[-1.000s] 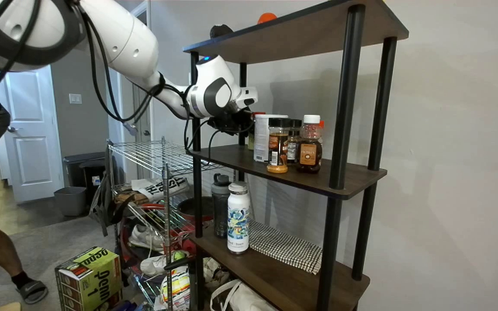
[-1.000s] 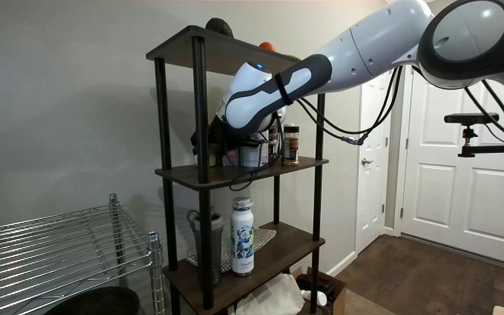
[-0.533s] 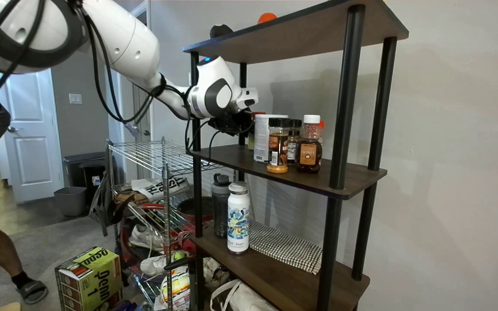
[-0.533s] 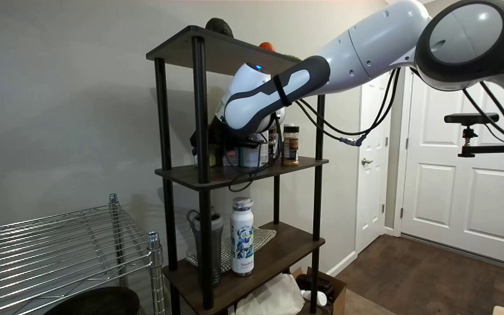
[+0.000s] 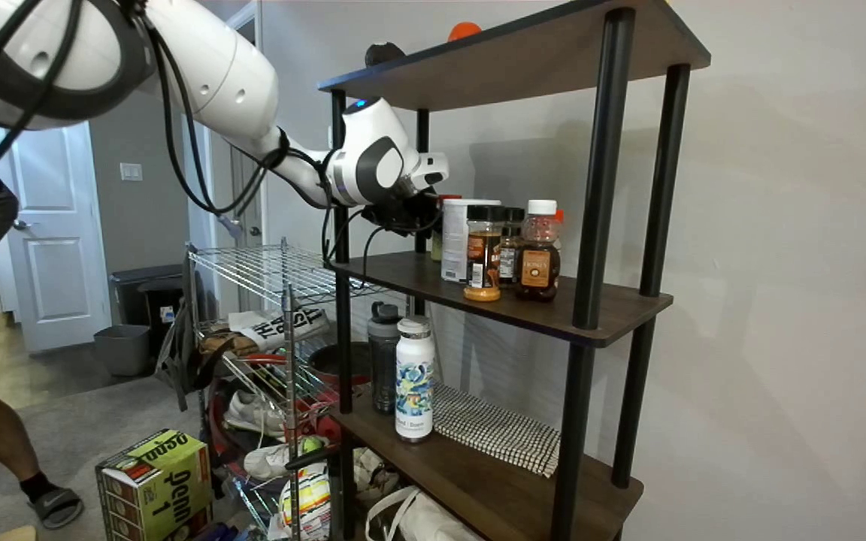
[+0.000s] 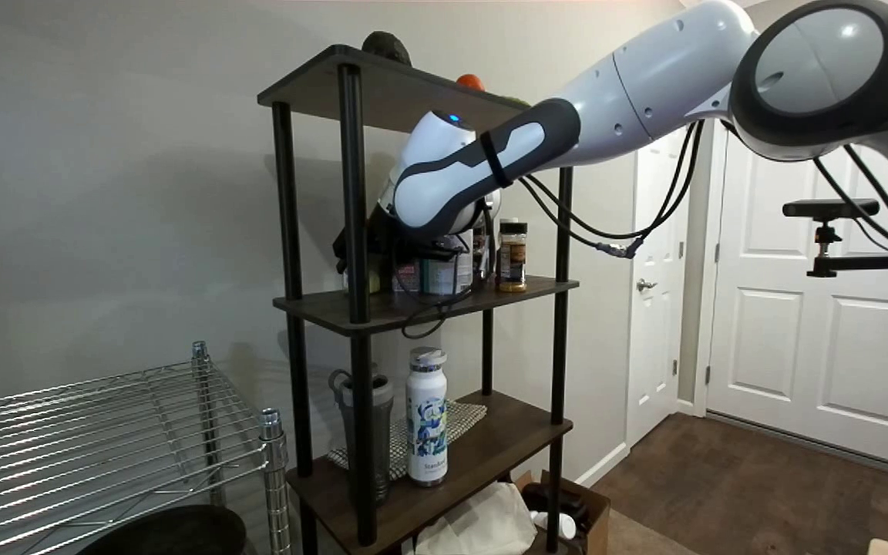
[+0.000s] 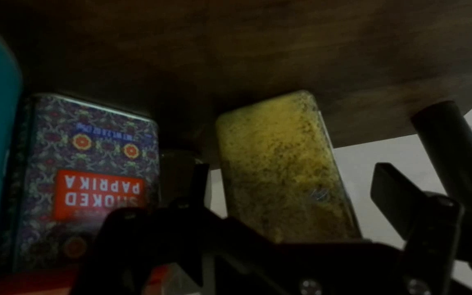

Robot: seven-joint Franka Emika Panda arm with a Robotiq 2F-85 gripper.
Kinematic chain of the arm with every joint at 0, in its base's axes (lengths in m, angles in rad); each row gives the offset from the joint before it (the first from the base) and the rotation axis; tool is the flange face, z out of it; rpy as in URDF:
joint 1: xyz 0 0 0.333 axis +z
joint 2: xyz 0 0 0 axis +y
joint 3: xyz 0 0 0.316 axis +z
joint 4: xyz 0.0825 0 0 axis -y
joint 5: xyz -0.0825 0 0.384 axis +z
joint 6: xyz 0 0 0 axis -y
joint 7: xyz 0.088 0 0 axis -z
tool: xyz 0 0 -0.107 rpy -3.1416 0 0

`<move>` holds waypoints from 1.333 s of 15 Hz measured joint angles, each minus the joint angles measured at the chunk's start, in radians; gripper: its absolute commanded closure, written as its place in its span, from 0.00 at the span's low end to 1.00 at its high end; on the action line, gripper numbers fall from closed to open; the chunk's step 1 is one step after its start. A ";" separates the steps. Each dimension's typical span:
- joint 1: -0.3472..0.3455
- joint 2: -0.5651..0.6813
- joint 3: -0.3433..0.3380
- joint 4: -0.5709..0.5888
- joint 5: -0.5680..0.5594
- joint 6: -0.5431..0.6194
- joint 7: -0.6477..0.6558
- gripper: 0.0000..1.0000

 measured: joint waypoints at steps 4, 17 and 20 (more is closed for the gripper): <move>0.000 0.007 0.004 0.011 0.000 -0.002 0.000 0.00; -0.006 0.090 0.001 0.149 0.004 -0.063 0.000 0.58; -0.009 0.103 0.001 0.171 0.006 -0.073 0.000 0.58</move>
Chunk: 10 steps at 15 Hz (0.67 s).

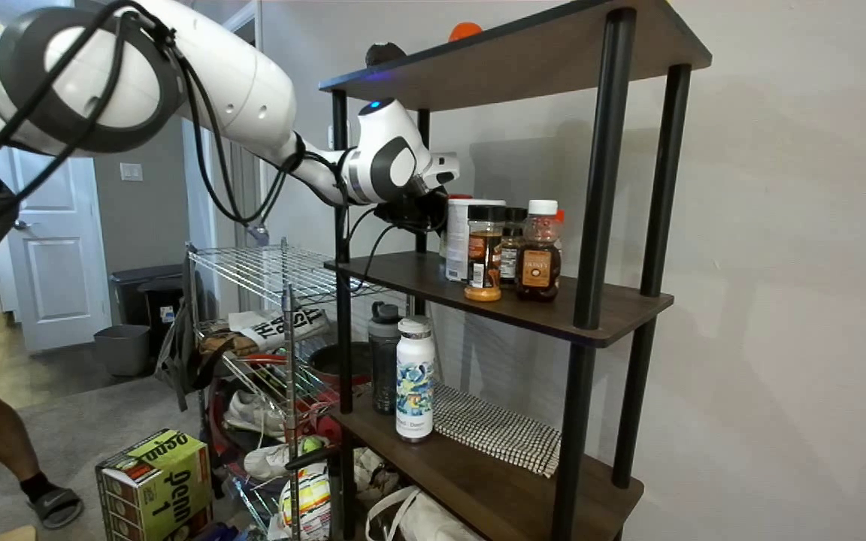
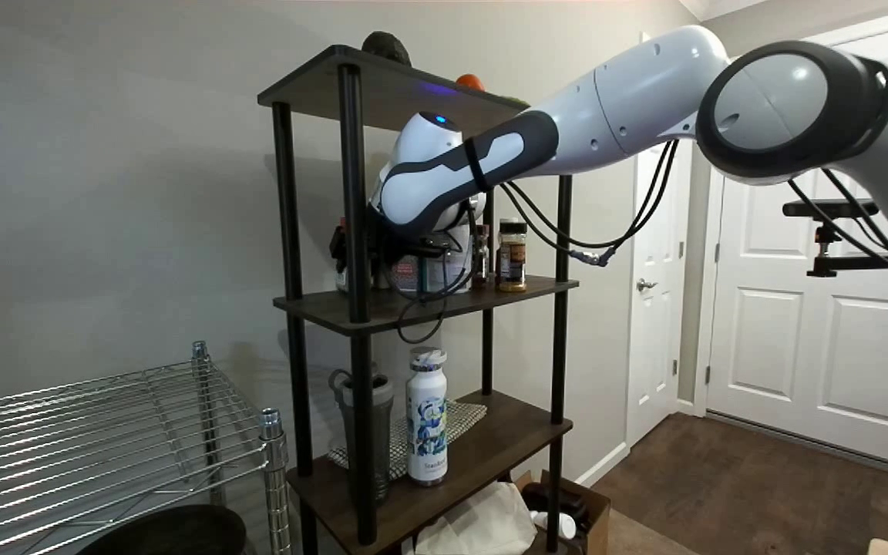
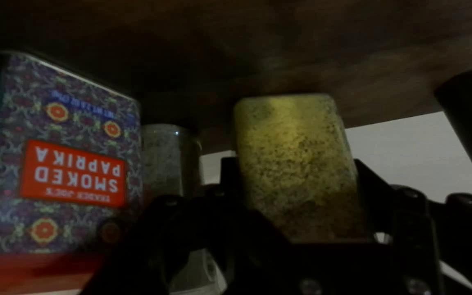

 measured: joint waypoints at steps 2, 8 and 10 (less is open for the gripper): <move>-0.001 0.004 0.000 0.006 0.006 -0.002 0.000 0.58; -0.006 0.008 0.001 0.012 0.017 -0.002 -0.001 0.58; -0.006 0.008 0.001 0.012 0.017 -0.002 -0.004 0.58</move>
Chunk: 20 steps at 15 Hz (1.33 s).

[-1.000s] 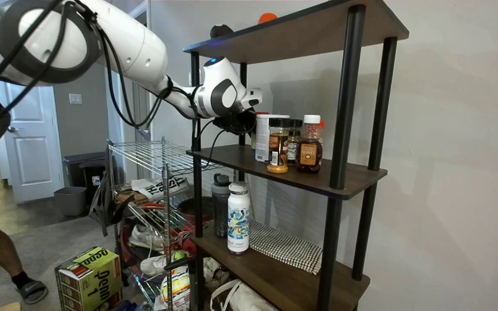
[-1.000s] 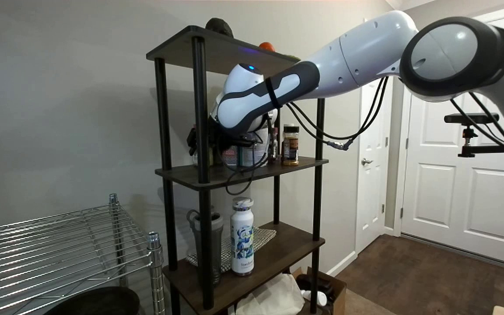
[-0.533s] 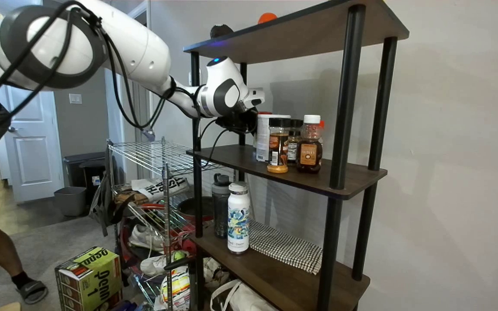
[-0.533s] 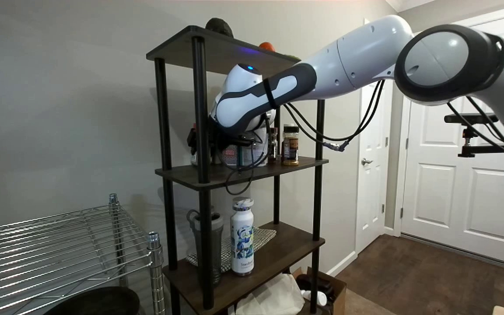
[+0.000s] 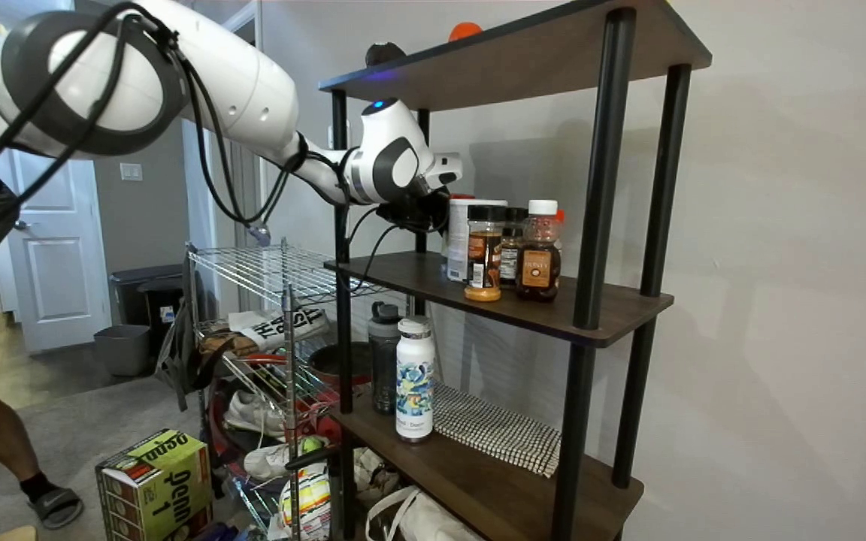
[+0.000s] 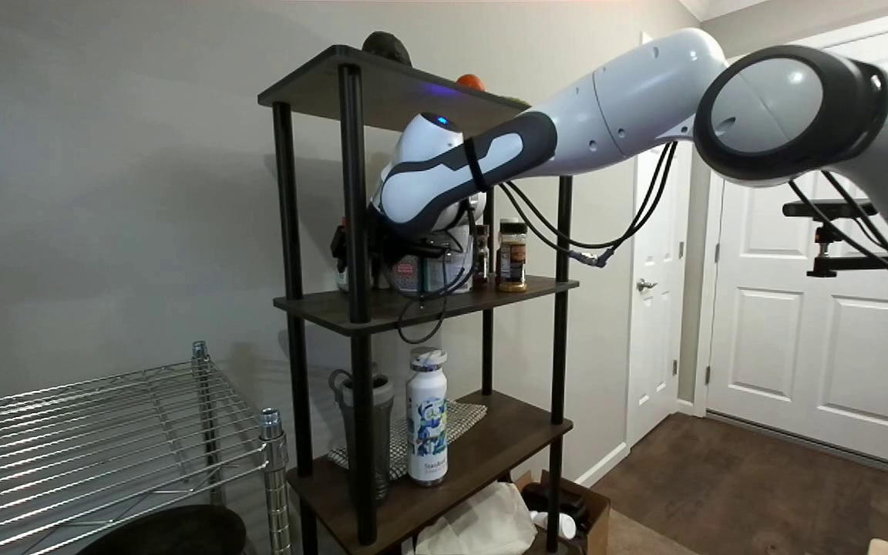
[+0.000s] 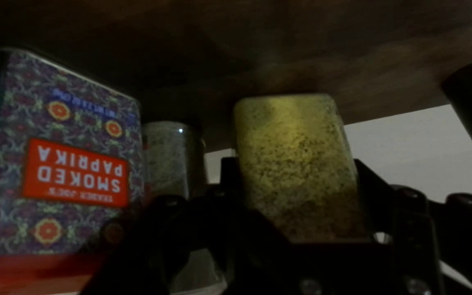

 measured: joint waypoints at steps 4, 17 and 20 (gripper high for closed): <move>-0.001 0.000 0.000 0.000 0.000 0.000 -0.007 0.58; 0.028 -0.170 0.020 -0.262 -0.002 0.084 -0.052 0.58; 0.029 -0.233 0.029 -0.348 -0.002 0.093 -0.053 0.58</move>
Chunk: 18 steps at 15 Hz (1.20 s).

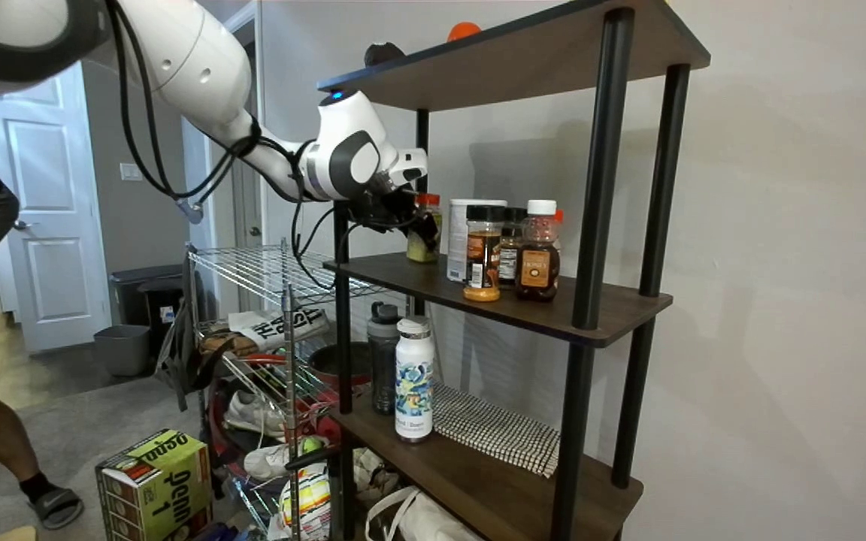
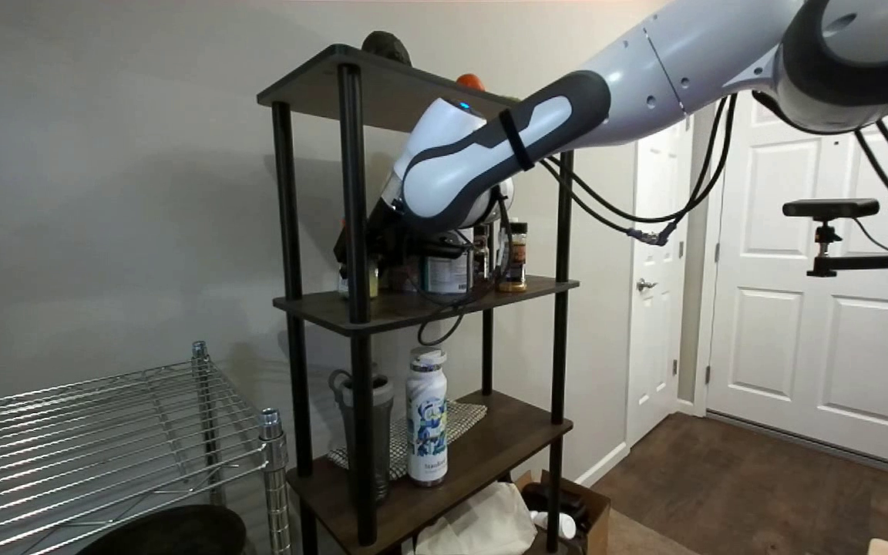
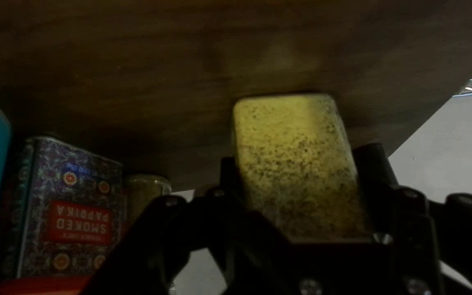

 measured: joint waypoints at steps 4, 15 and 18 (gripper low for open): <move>-0.002 -0.055 0.000 -0.075 0.000 0.012 0.000 0.58; -0.003 -0.155 -0.006 -0.218 -0.002 0.057 0.000 0.58; -0.003 -0.174 -0.015 -0.245 -0.002 0.066 0.000 0.58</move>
